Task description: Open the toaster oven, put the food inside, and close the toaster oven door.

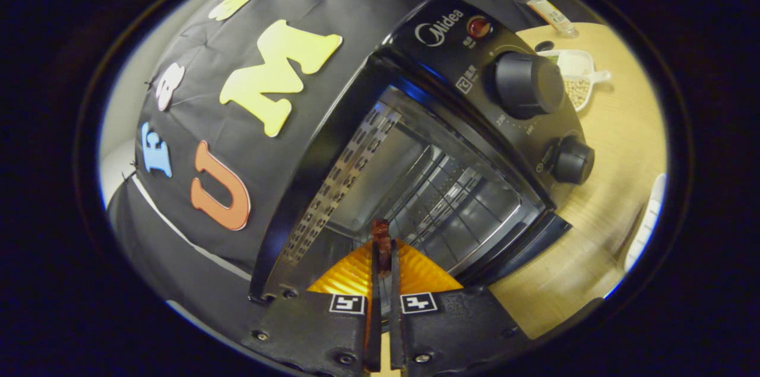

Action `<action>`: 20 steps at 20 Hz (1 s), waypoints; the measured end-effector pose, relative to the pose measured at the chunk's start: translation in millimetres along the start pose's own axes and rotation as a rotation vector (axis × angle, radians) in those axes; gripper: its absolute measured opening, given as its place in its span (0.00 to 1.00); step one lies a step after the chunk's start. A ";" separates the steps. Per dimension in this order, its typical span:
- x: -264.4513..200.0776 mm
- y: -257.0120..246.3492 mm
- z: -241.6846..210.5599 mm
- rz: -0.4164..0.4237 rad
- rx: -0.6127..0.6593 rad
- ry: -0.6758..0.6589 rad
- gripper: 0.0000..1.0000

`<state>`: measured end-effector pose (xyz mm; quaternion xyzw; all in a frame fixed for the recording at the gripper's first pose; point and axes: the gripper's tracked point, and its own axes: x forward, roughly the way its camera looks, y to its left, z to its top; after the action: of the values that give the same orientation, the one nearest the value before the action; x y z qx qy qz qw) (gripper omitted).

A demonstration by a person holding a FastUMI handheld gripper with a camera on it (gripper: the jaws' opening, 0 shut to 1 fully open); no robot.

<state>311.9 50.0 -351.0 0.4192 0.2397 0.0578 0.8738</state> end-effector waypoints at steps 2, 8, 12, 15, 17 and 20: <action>0.2 -4.8 1.3 -0.042 -0.094 -0.010 0.11; -12.2 -41.1 19.0 -0.300 -0.420 -0.114 0.26; -47.5 -9.4 17.1 -0.270 -0.607 -0.187 0.36; -86.1 11.7 1.1 -0.225 -0.683 -0.182 0.50; -116.8 17.5 -8.9 -0.214 -0.736 -0.183 0.60; -162.2 31.1 -12.4 -0.193 -0.812 -0.220 0.76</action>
<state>166.7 29.8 -273.9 0.0205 0.1410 0.0204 0.9896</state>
